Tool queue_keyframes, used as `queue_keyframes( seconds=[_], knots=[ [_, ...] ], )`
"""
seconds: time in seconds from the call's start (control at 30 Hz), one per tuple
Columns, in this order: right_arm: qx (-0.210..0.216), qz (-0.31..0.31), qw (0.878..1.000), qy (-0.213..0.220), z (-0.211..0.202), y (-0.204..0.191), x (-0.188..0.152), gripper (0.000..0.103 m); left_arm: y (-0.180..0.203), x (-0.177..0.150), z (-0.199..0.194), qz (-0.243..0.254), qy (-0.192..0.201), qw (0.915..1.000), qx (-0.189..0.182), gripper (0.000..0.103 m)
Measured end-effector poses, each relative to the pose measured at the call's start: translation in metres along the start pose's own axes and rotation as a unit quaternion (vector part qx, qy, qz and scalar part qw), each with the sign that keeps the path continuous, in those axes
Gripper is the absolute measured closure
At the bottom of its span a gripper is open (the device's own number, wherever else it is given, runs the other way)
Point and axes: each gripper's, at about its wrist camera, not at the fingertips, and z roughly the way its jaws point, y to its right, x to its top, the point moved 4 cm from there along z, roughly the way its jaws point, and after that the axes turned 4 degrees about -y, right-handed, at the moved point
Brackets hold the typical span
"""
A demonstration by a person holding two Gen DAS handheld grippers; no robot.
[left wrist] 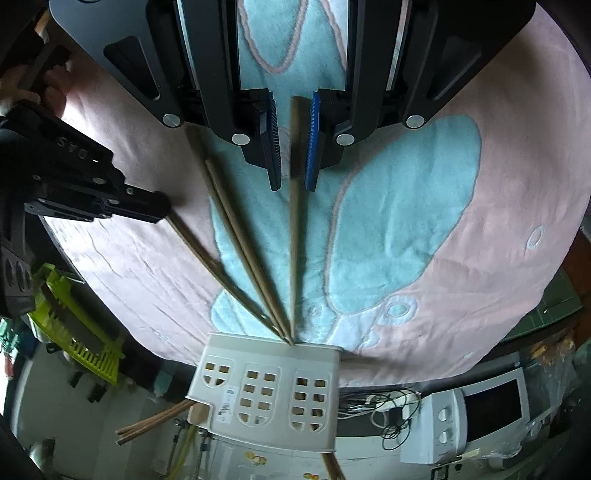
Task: Organize utensils
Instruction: 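Close the right tool on a chopstick while the left tool grasps another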
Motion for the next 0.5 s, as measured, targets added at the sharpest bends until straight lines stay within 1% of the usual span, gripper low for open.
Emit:
queue_keyframes(
  seconds=[0.13, 0.27, 0.37, 0.4, 0.5],
  knots=[
    [-0.003, -0.001, 1.0, 0.001, 0.0017, -0.0012, 0.0013, 0.094, -0.0027, 0.0008, 0.0077, -0.005, -0.007, 1.0, 0.0, 0.09],
    [-0.01, -0.005, 1.0, 0.003, 0.0034, -0.0044, 0.0018, 0.093, 0.0006, 0.0022, 0.0095, 0.008, -0.002, 0.9999, 0.008, 0.091],
    [-0.02, -0.009, 1.0, 0.004, 0.0035, -0.0063, 0.0026, 0.095, -0.0018, 0.0035, 0.0097, 0.005, -0.004, 1.0, 0.006, 0.096],
    [-0.023, -0.012, 1.0, 0.004, 0.003, -0.0069, 0.0023, 0.095, -0.0036, 0.0045, 0.0088, 0.002, -0.004, 1.0, 0.0, 0.097],
    [-0.026, -0.012, 1.0, 0.013, -0.004, -0.0073, 0.0033, 0.096, -0.0069, 0.0071, 0.0031, 0.0, 0.002, 1.0, -0.004, 0.097]
  ],
)
